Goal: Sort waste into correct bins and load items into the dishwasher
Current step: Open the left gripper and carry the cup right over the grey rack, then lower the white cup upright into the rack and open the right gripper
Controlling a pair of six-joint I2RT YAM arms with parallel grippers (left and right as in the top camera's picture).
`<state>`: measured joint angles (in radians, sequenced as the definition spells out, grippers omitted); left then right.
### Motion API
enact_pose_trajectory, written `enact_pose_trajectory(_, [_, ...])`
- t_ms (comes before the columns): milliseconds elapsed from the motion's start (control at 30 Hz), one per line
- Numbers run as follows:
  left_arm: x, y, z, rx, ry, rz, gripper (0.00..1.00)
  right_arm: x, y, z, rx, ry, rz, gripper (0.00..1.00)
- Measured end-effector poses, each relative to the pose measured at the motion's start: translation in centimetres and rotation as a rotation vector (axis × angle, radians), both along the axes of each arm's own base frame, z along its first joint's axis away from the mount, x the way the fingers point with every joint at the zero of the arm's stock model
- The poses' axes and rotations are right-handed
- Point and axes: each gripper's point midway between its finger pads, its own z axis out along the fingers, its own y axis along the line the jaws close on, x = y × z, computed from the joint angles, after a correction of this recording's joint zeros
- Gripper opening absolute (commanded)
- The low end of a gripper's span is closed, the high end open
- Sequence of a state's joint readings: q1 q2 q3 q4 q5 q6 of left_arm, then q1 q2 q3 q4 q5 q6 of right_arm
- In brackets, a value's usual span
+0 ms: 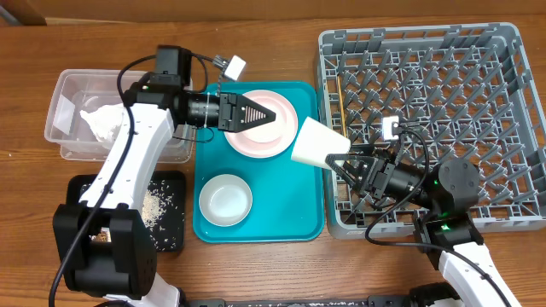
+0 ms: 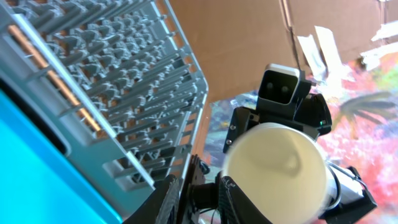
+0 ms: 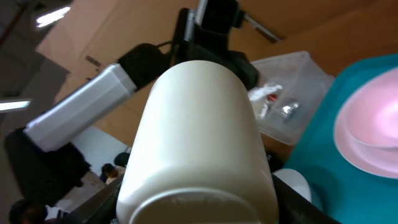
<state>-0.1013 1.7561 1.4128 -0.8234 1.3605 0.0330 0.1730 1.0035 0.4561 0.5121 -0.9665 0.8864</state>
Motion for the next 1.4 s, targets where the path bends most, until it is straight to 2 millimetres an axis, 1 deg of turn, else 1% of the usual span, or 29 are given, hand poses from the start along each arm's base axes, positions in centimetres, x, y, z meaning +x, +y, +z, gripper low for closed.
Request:
enact_pose_trajectory(100, [0.1,0.3,-0.5,0.025,0.016,0.016,0.25,0.9,-0.5,-1.8,-0.048,0.042,-0.062,0.43])
enact_pose_trajectory(267, [0.1,0.7,-1.9,0.106,0.056,0.044,0.25,2.3,-1.4,-3.3,-0.11,0.053,-0.157,0.43])
enact_pose_trajectory(333, [0.1,0.8,-2.5,0.135,0.065,0.054,0.25,2.7,-2.0,-4.3,-0.152,0.095,-0.188,0.43])
enact_pose_trajectory(400, [0.2,1.0,-2.9,0.16,0.068,0.063,0.25,3.2,-2.6,-4.9,-0.208,0.147,-0.223,0.43])
enact_pose_trajectory(500, [0.2,1.2,-3.3,0.187,0.074,0.072,0.26,4.0,-4.0,-4.6,-0.321,0.195,-0.297,0.43])
enact_pose_trajectory(600, [0.3,1.3,-3.7,0.211,0.076,0.08,0.3,4.9,-5.9,-3.0,-0.436,0.199,-0.404,0.43])
enact_pose_trajectory(700, [0.4,1.5,-4.2,0.241,0.074,0.09,0.35,5.6,-8.5,-1.1,-0.56,0.187,-0.536,0.43])
enact_pose_trajectory(767, [0.4,1.6,-4.6,0.264,0.072,0.094,0.42,5.6,-10.0,-0.4,-0.624,0.187,-0.601,0.43])
enact_pose_trajectory(800, [0.5,1.6,-4.8,0.277,0.071,0.096,0.69,5.5,-10.5,-0.3,-0.651,0.19,-0.622,0.43])
enact_pose_trajectory(833, [0.4,1.5,-5.0,0.291,0.069,0.095,1.0,5.4,-11.0,-0.5,-0.676,0.199,-0.64,0.43])
enact_pose_trajectory(933, [0.4,1.4,-5.5,0.327,0.069,0.099,1.0,4.4,-11.9,-2.2,-0.749,0.264,-0.644,0.42])
enact_pose_trajectory(1100, [0.5,1.6,-6.2,0.374,0.066,0.11,1.0,2.5,-12.4,-5.0,-0.833,0.384,-0.599,0.41])
enact_pose_trajectory(1233, [0.6,1.8,-6.5,0.393,0.063,0.116,1.0,2.5,-12.4,-6.0,-0.861,0.412,-0.583,0.41])
enact_pose_trajectory(1400, [0.6,1.8,-6.6,0.4,0.062,0.117,1.0,2.5,-12.5,-6.1,-0.87,0.411,-0.577,0.41])
